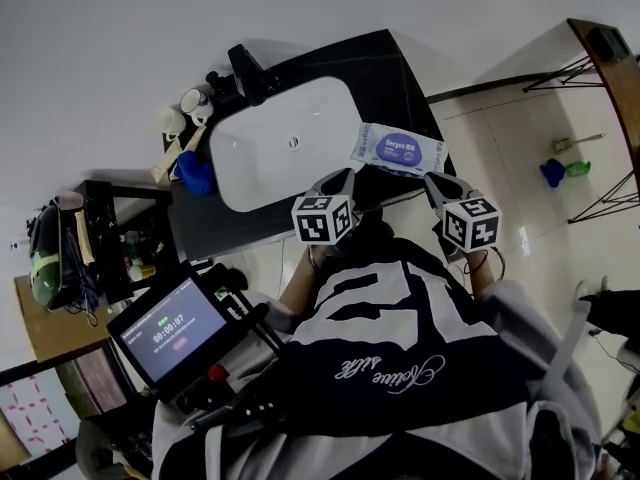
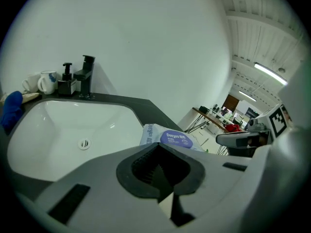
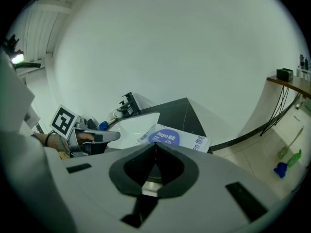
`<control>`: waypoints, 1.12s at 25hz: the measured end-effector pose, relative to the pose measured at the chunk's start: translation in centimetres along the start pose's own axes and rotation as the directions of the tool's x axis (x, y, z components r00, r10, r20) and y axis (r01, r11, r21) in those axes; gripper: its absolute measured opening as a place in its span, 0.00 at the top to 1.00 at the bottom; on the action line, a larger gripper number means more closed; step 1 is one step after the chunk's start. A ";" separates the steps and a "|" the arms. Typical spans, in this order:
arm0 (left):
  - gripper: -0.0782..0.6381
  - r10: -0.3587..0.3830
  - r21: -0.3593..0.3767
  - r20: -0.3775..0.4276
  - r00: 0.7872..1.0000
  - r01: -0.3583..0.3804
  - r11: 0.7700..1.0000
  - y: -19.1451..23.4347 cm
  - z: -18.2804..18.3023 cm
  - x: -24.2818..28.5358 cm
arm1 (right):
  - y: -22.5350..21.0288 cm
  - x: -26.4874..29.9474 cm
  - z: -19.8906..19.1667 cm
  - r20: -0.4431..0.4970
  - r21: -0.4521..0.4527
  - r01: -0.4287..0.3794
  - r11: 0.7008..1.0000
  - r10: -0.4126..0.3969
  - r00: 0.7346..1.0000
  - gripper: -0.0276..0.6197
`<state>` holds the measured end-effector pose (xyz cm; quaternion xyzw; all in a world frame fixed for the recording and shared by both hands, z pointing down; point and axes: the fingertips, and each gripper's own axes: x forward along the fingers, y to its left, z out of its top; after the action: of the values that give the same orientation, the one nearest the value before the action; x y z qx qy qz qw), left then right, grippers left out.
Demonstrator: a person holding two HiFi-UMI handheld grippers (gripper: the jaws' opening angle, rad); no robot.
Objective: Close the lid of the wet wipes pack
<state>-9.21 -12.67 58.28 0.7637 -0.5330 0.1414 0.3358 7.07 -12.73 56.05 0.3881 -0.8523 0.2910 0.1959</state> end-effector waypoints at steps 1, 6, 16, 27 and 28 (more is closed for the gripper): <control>0.89 0.008 -0.010 0.003 1.000 -0.008 1.000 -0.1 -0.6 -0.7 | 0.3 -0.6 -0.3 0.012 0.011 -0.004 1.000 0.004 1.000 0.96; 0.89 0.033 -0.046 0.008 0.999 -0.033 0.998 -1.1 -4.4 -4.5 | 2.4 -4.2 -2.4 0.073 0.051 -0.024 0.998 0.020 0.997 0.96; 0.89 0.012 0.016 0.030 0.999 -0.013 1.000 -5.2 -8.6 -10.8 | 6.5 -10.2 -6.3 0.154 0.074 -0.048 0.996 0.036 0.987 0.96; 0.89 0.018 0.104 0.213 0.977 -0.040 0.994 -5.4 -4.9 -18.3 | 12.2 -9.9 -5.6 0.226 0.021 -0.105 0.994 0.097 0.969 0.96; 0.89 0.015 0.104 0.217 0.976 -0.038 0.994 -5.3 -5.0 -18.4 | 12.5 -9.9 -5.6 0.233 0.021 -0.107 0.994 0.099 0.967 0.96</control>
<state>-10.87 4.93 49.46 0.7843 -0.5680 0.0908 0.2324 4.17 2.90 50.41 0.3778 -0.8833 0.2677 0.0731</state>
